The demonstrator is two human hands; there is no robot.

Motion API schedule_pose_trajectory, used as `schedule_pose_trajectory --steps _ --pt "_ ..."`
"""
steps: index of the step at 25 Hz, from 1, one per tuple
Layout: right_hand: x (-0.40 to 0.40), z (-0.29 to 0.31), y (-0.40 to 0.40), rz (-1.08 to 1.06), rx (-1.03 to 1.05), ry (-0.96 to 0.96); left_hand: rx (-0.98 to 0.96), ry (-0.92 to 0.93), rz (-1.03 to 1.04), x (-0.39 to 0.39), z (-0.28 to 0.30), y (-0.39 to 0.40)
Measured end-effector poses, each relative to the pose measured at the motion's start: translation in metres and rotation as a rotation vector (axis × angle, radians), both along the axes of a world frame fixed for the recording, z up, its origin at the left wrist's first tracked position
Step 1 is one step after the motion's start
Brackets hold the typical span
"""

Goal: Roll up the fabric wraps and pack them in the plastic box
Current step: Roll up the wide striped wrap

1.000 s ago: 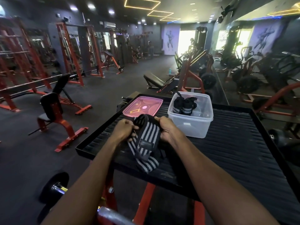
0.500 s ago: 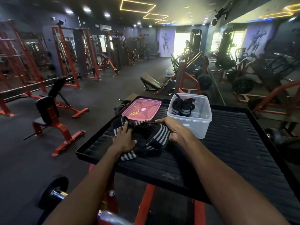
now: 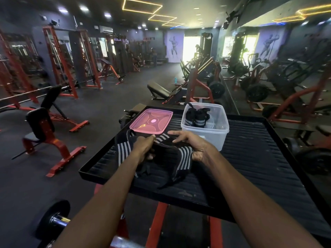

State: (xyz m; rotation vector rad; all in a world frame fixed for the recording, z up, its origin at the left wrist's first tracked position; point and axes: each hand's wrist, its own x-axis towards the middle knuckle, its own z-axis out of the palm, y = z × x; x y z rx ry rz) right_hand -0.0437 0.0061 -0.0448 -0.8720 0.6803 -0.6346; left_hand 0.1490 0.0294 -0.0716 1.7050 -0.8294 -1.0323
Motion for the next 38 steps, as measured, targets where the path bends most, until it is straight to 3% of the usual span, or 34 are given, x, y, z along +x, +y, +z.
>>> schedule_pose_trajectory --steps 2,4,7,10,12,13,16,18,20,23,25,29,32,34,38 --pt "-0.003 -0.002 -0.001 0.031 0.034 -0.024 -0.073 0.199 0.116 -0.007 -0.001 -0.002" --pt "-0.005 -0.006 -0.002 0.013 0.033 0.086 -0.123 0.284 0.15 -0.008 -0.005 -0.005" --pt "-0.004 -0.013 -0.002 -0.025 -0.081 0.299 -0.171 0.574 0.059 -0.012 -0.001 -0.004" --pt "0.005 -0.013 0.002 -0.168 -0.188 0.304 -0.209 0.796 -0.022 -0.02 0.011 -0.001" --pt "0.012 -0.012 0.002 -0.237 -0.252 0.243 -0.235 0.785 -0.077 -0.027 0.02 0.0" --pt "0.015 -0.012 0.001 -0.262 -0.297 0.226 -0.241 0.696 -0.077 -0.031 0.024 0.0" --pt "0.022 -0.005 0.003 -0.337 -0.439 0.24 -0.257 0.248 -0.054 -0.036 0.02 -0.007" --pt "0.027 -0.001 0.003 -0.406 -0.55 0.346 -0.274 0.038 -0.011 -0.037 0.017 -0.009" --pt "0.031 0.005 0.002 -0.48 -0.64 0.492 -0.308 -0.024 -0.02 -0.038 0.021 -0.01" --pt "0.035 0.015 0.001 -0.504 -0.591 0.547 -0.313 0.06 -0.255 -0.046 0.03 -0.004" --pt "0.035 0.024 0.004 -0.454 -0.599 0.584 -0.305 0.247 -0.327 -0.05 0.031 0.001" --pt "0.022 0.034 -0.006 -0.295 -0.896 1.088 -0.276 0.356 -0.266 -0.044 0.025 0.003" --pt "0.014 0.04 -0.01 -0.195 -0.932 1.381 -0.244 0.464 -0.234 -0.038 0.023 0.005" --pt "0.014 0.046 -0.009 -0.201 -0.996 1.364 -0.189 0.583 -0.224 -0.034 0.024 0.007" --pt "0.016 0.048 -0.007 -0.344 -0.994 1.04 -0.108 0.732 -0.341 -0.027 0.027 0.009"
